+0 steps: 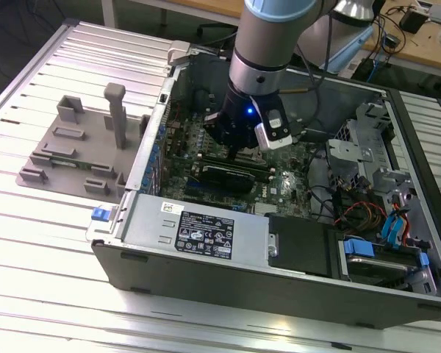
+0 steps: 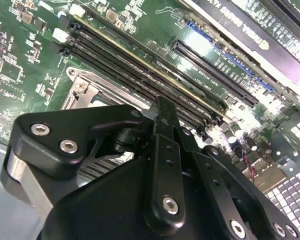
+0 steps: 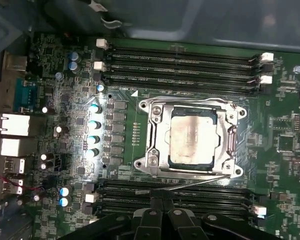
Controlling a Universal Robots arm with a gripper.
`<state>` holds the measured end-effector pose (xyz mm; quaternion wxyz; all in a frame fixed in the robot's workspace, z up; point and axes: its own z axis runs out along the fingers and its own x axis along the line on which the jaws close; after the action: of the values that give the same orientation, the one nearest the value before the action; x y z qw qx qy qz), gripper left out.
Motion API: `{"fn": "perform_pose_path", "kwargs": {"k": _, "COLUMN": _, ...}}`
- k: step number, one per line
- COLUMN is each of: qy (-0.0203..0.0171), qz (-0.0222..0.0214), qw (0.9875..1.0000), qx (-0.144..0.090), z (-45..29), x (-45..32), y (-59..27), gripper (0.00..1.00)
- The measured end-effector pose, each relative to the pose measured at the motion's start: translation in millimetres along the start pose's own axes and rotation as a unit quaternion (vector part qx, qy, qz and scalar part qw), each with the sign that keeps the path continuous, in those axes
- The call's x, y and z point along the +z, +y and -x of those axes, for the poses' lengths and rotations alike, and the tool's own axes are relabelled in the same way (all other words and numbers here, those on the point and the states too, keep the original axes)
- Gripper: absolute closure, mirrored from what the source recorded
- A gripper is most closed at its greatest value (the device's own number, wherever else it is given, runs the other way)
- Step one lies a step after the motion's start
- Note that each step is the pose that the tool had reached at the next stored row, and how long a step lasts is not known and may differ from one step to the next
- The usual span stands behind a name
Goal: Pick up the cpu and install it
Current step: 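Install the second cpu locking lever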
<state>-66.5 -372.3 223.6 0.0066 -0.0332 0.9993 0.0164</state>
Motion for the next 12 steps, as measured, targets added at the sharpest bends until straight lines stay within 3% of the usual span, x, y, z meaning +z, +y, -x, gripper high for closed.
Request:
{"fn": "perform_pose_path", "kwargs": {"k": 8, "qy": -0.0002, "qz": 0.0001, "qw": 1.0000, "qx": 0.000, "z": 0.0, "x": -0.7, "y": 0.2, "gripper": 0.89}}
{"fn": "perform_pose_path", "kwargs": {"k": 10, "qy": -0.0041, "qz": 0.0007, "qw": 1.0000, "qx": 0.000, "z": -0.1, "x": -0.6, "y": 0.5, "gripper": 0.89}}
{"fn": "perform_pose_path", "kwargs": {"k": 12, "qy": -0.0102, "qz": 0.0029, "qw": 0.9999, "qx": 0.000, "z": -0.1, "x": -0.4, "y": 0.6, "gripper": 0.89}}
